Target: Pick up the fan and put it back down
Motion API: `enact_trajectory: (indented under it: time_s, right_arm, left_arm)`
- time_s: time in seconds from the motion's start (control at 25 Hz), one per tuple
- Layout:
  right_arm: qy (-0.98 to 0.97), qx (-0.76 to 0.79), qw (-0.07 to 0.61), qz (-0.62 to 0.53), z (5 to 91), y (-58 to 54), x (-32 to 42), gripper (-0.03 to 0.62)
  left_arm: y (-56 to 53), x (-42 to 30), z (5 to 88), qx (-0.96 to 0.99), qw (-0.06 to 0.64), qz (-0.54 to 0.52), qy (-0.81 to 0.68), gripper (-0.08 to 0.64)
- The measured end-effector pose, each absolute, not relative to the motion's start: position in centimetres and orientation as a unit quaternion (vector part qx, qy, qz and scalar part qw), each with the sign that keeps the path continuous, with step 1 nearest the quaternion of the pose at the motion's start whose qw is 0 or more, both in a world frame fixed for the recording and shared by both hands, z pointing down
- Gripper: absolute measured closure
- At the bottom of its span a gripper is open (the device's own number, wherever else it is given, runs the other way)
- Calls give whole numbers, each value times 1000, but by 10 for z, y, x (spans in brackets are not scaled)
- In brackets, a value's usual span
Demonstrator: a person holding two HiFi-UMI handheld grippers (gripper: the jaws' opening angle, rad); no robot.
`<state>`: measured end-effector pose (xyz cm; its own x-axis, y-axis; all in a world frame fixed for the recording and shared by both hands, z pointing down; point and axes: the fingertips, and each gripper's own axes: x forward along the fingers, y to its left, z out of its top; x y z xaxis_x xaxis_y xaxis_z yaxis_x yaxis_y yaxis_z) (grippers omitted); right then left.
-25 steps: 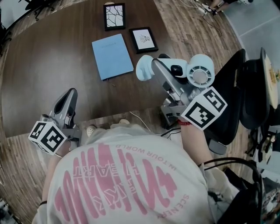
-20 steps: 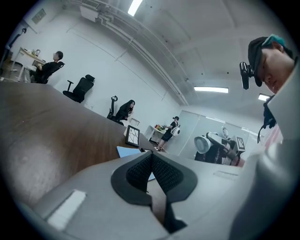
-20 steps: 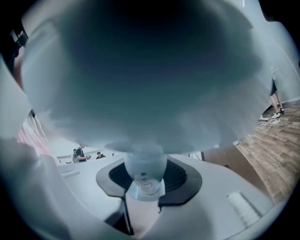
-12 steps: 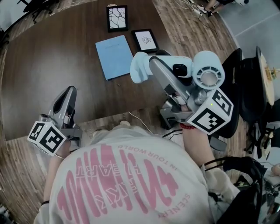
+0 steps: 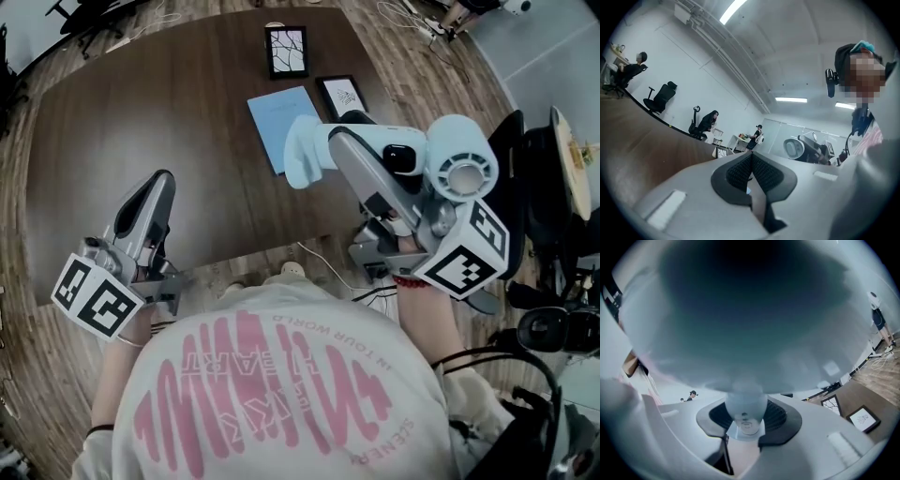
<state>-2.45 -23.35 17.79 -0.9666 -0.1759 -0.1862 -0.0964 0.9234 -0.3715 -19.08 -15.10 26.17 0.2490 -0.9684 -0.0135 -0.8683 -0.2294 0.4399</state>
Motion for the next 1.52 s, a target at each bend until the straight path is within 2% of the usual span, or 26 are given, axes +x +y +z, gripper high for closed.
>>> enact_trajectory:
  time_s: [0.24, 0.52, 1.0, 1.28, 1.52]
  right_arm:
    - [976, -61, 123, -169, 152, -195, -49, 445]
    - [979, -79, 122, -146, 148, -166, -48, 445]
    - [981, -96, 98, -137, 147, -161, -49, 445]
    - [983, -90, 92, -130, 149, -162, -50, 445]
    - [983, -85, 88, -138, 152, -162, -48, 445]
  left_arm:
    - [-135, -204, 220, 802, 138, -152, -561, 540]
    - [-126, -174, 192, 854, 84, -156, -489, 540]
    - [-141, -141, 177, 892, 59, -135, -427, 540]
    - [-144, -137, 184, 895, 67, -120, -424, 541]
    - [-139, -136, 178, 894, 76, -149, -416, 540]
